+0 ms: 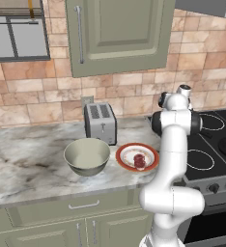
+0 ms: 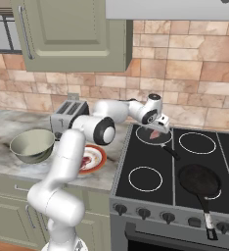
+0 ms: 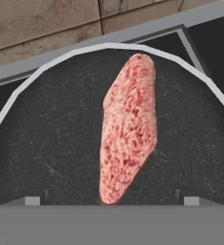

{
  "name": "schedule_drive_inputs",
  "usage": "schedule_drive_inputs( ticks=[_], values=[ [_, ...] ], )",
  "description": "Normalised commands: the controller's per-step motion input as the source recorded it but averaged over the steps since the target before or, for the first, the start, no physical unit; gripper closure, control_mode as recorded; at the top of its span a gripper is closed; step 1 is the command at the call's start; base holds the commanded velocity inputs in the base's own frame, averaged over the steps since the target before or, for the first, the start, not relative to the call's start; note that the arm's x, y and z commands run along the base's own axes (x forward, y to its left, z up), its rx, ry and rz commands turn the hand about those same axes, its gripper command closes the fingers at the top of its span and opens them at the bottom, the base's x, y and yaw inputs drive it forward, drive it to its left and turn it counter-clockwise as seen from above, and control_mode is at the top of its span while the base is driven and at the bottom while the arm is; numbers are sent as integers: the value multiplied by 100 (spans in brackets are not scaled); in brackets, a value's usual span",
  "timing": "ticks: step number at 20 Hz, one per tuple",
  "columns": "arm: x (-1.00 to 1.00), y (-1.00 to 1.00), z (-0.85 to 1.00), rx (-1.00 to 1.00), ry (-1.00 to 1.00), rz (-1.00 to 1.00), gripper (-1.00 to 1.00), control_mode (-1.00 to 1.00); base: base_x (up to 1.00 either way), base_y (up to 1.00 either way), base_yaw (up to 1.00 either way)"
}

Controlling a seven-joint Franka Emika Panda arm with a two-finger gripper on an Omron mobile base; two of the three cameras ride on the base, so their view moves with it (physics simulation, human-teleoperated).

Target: Place one of the steaks on the plate and the other in the bowl. Then place the bowl in the fridge.

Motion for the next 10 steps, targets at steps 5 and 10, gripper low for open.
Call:
schedule_drive_inputs(
  ticks=[5,10],
  values=[
    [24,-10,-14,0,1,0,-100,-100,0,0,0],
    [7,-2,-26,0,4,0,-100,-100,0,0,0]
  ],
)
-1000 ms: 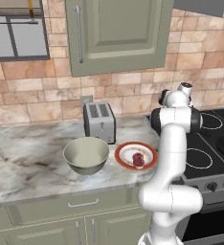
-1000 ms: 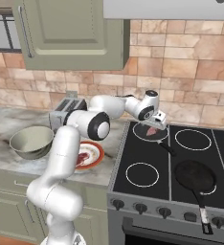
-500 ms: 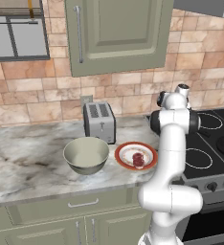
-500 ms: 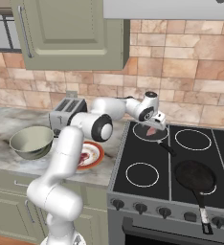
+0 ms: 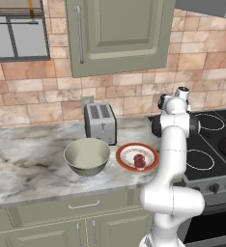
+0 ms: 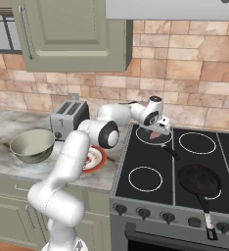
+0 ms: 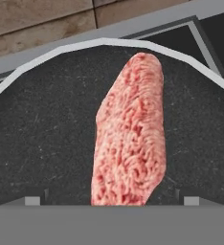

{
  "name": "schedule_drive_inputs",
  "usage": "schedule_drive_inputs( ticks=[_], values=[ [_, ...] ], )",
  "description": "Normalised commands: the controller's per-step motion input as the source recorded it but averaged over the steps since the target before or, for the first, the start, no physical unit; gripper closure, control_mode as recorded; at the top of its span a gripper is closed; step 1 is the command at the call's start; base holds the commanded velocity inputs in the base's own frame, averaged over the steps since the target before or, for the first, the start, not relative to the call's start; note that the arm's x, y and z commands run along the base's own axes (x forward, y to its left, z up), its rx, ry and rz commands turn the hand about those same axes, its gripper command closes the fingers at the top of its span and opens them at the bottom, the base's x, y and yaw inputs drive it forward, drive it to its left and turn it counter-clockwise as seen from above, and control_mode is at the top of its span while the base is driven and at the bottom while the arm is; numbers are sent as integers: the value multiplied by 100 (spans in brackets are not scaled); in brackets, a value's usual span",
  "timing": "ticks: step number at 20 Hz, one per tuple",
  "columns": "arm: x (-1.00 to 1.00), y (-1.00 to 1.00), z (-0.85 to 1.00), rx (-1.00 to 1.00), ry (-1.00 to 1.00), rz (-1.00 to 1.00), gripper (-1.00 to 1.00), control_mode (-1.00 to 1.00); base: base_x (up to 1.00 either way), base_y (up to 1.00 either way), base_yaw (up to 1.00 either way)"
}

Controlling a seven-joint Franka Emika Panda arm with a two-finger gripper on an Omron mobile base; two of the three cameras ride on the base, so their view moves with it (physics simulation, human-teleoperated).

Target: Place one of the steaks on the plate and the other in the bowl. Then place the bowl in the fridge.

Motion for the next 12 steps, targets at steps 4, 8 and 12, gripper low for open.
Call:
schedule_drive_inputs(
  ticks=[4,8,12],
  values=[
    [2,0,-18,0,2,0,-100,-100,0,0,0],
    [0,0,-19,0,2,0,-100,-100,0,0,0],
    [0,0,-16,0,0,0,100,-100,0,0,0]
  ],
)
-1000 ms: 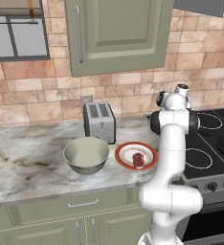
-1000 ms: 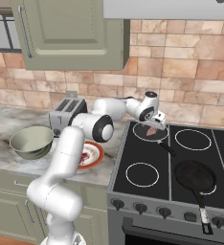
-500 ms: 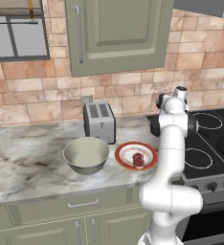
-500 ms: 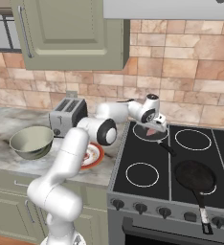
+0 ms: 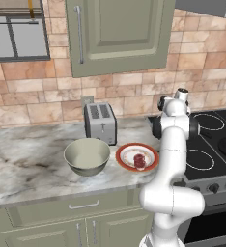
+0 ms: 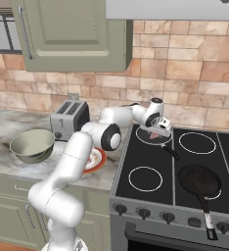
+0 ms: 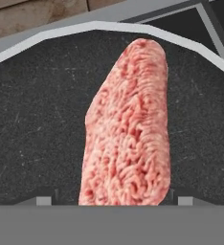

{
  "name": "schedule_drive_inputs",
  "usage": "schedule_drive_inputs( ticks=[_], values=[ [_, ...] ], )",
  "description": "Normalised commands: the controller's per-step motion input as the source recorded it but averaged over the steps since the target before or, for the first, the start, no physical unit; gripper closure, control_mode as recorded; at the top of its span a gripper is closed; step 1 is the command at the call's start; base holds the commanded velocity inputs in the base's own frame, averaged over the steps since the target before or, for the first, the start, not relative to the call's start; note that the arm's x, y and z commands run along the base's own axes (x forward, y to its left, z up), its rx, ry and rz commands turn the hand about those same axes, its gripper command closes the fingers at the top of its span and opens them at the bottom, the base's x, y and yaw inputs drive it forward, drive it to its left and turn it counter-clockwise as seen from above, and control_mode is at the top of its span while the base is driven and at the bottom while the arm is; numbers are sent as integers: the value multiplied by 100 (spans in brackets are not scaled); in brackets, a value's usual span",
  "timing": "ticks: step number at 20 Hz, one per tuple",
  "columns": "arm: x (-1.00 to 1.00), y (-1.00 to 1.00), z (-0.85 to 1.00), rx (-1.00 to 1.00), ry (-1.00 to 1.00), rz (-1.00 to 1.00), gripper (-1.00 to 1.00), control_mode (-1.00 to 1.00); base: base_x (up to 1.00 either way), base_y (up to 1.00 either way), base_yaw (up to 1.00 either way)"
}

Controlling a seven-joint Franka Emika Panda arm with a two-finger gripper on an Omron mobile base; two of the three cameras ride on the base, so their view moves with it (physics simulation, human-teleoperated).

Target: Place one of the steaks on the plate and the other in the bowl. Then place the bowl in the fridge.

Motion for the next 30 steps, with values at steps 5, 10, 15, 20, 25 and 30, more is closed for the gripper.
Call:
schedule_drive_inputs(
  ticks=[5,10,15,20,25,30],
  values=[
    [1,0,-8,0,0,0,100,-100,0,0,0],
    [0,0,0,0,0,0,100,-100,0,0,0],
    [-28,0,27,0,0,-6,100,-100,0,0,0],
    [-68,0,48,0,0,-4,100,-100,0,0,0],
    [-100,0,1,0,-7,0,100,-100,0,0,0],
    [-100,19,28,0,-10,0,100,-100,0,0,0]
  ],
)
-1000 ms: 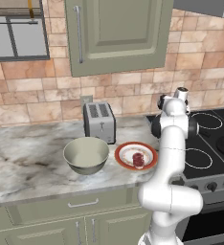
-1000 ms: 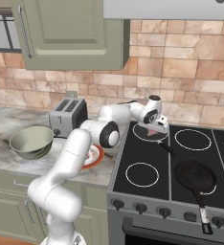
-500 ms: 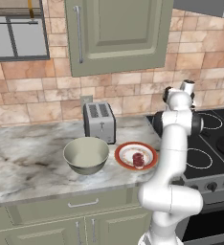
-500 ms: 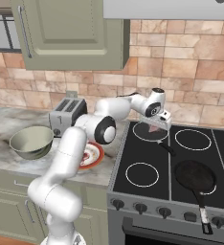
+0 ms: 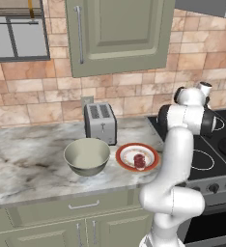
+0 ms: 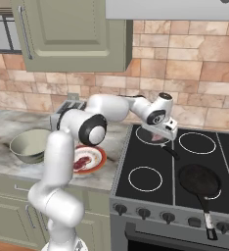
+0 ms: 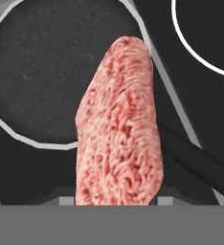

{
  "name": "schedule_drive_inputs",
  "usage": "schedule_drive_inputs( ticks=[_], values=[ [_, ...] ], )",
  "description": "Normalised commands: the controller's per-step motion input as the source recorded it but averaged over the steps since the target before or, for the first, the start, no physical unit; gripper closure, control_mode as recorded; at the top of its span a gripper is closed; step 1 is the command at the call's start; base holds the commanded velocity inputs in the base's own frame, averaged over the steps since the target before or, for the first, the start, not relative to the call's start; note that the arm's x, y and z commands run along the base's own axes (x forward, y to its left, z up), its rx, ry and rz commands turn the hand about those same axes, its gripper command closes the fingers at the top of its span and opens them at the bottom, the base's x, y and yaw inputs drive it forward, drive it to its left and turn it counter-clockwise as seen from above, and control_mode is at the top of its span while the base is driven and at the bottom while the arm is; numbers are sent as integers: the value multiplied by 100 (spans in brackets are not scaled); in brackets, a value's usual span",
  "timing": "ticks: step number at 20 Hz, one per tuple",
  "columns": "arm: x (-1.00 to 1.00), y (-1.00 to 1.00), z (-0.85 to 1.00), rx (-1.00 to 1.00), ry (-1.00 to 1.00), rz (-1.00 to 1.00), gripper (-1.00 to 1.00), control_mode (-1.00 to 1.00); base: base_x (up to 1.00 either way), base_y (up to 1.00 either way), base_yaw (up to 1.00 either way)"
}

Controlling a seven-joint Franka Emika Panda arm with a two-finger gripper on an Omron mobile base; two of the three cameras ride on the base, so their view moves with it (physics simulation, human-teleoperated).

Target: Place one of the steaks on the plate and the other in the bowl. Then place the bowl in the fridge.

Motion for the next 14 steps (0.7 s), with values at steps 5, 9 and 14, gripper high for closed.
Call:
schedule_drive_inputs(
  ticks=[5,9,14],
  values=[
    [-100,30,57,0,-12,0,100,-100,0,0,0],
    [-100,37,54,-2,-12,0,100,-100,0,0,0],
    [-100,42,69,-2,-3,0,100,-100,0,0,0]
  ],
)
